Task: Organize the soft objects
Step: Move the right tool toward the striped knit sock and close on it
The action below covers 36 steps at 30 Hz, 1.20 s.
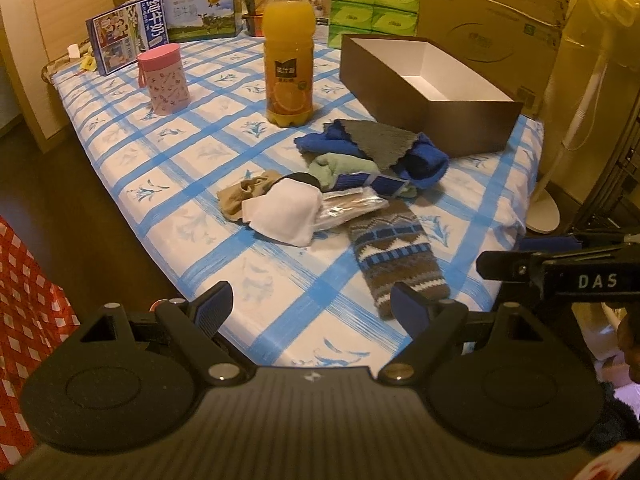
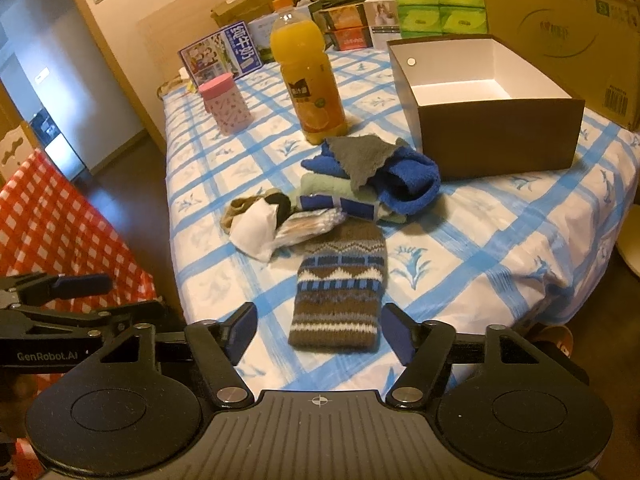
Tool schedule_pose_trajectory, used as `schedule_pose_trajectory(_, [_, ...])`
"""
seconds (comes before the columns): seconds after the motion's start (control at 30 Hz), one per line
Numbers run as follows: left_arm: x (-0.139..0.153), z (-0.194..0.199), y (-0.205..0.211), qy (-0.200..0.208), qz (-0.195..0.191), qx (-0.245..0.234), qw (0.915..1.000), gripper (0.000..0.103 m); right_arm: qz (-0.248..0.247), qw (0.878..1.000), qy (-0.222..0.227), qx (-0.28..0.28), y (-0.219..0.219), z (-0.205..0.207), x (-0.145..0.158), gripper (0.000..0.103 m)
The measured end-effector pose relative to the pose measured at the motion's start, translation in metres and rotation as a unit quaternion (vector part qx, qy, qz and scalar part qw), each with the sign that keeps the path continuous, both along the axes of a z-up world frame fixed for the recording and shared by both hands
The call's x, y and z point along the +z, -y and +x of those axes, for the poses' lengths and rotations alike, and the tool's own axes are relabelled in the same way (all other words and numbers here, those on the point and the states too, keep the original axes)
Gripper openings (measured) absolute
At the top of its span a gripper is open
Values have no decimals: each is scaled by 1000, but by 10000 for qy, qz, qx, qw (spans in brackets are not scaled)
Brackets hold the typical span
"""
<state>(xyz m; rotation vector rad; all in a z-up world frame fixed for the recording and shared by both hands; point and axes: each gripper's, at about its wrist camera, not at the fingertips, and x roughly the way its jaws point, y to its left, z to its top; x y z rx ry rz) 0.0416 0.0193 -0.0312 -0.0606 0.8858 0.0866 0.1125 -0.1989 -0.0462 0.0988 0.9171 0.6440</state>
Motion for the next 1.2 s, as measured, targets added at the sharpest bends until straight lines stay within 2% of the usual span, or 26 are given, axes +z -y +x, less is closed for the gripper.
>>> schedule_pose_trajectory(0.13, [-8,10,-8,-38,-30,69,10000,84,92,10000,-13,-26,-4,13,-5,77])
schedule_pose_trajectory(0.53, [-35,41,-29,-138,-159,203,9996,78,-57,9999,-14,87,-29,43,-34,77])
schedule_pose_trajectory(0.67, [-44,49,-33,-184,-156,232,9994,78,1,9997,-233,36,-35,55,-48,77])
schedule_pose_trajectory(1.0, [-68,68,-43,-309,-123,239,9992,77,-323,9982,-500,-79,-55,82,-88,78])
schedule_pose_trajectory(1.07, [-73,71,-44,-337,-106,230,9991,77,-375,9980,-506,-48,-60,85,-93,83])
schedule_pose_trajectory(1.2, [-81,78,-47,-379,-83,201,9990,77,-662,9970,-395,24,-73,87,-101,88])
